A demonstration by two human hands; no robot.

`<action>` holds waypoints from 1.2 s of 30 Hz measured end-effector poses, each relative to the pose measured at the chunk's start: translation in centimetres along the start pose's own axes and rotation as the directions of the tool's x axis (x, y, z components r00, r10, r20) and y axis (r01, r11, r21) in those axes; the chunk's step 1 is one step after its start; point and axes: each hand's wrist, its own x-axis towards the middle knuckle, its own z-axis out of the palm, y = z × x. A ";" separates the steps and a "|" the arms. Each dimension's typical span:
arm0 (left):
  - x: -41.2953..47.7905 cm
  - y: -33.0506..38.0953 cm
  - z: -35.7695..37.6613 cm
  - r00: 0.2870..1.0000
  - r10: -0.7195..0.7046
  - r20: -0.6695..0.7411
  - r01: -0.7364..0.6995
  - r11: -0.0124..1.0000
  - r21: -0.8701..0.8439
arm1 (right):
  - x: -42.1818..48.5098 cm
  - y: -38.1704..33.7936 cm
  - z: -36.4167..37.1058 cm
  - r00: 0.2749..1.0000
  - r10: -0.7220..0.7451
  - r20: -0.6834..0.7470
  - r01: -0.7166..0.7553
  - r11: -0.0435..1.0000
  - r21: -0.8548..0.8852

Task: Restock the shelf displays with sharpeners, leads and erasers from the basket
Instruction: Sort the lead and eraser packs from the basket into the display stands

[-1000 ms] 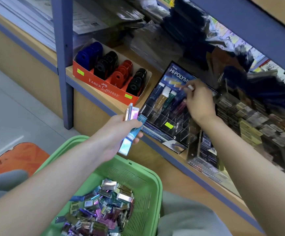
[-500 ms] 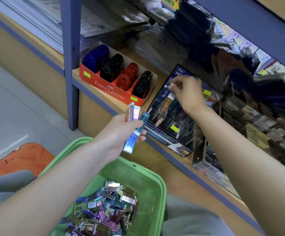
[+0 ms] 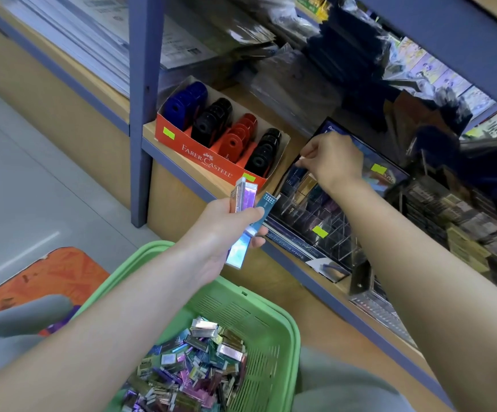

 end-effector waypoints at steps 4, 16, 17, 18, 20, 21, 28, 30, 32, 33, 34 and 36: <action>0.1 0.2 -0.2 1.000 -0.018 -0.009 0.018 1.000 -0.026 | 0.0 -0.2 -0.1 0.999 -0.040 0.017 0.041 0.997 -0.061; -0.2 0.3 -0.5 0.999 0.021 0.043 -0.025 0.994 0.106 | -8.6 -2.5 -2.4 0.970 -0.203 0.131 0.112 0.859 0.500; -0.1 0.2 -0.5 0.999 0.032 0.037 -0.036 0.992 0.119 | -9.4 -2.6 -2.5 0.952 -0.233 0.196 0.099 0.846 0.524; -0.2 0.2 -0.5 0.999 0.045 0.028 -0.048 0.991 0.129 | -10.0 -2.6 -2.6 0.935 -0.254 0.248 0.083 0.836 0.542; -0.2 0.1 -0.4 0.998 0.063 0.009 -0.064 0.989 0.131 | -10.8 -2.4 -3.0 0.911 -0.268 0.314 0.036 0.809 0.587; -0.3 0.0 -0.4 0.998 0.068 0.001 -0.067 0.990 0.126 | -11.1 -2.2 -3.2 0.898 -0.275 0.344 0.009 0.792 0.610; -0.7 0.1 0.1 0.999 0.027 0.033 -0.033 0.985 0.167 | -12.5 -1.0 -3.5 0.860 -0.263 0.438 -0.068 0.791 0.608; -0.6 0.2 0.2 1.000 -0.001 0.027 -0.003 0.989 0.148 | -12.2 -0.4 -4.0 0.883 -0.188 0.429 -0.180 0.709 0.682; -0.6 0.2 0.2 0.999 -0.038 0.033 0.035 0.995 0.092 | -11.3 0.5 -4.4 0.928 -0.091 0.363 -0.214 0.665 0.715; -0.6 0.3 0.2 0.998 -0.053 0.041 0.050 0.996 0.070 | -10.7 1.1 -4.4 0.956 -0.035 0.291 -0.189 0.687 0.702; -0.6 0.3 0.2 0.997 -0.063 0.050 0.060 0.997 0.054 | -10.0 1.7 -4.2 0.978 0.021 0.208 -0.161 0.713 0.682; -0.6 0.3 0.3 0.996 -0.065 0.058 0.064 0.997 0.034 | -8.4 3.1 -3.6 0.988 0.139 0.071 -0.150 0.723 0.674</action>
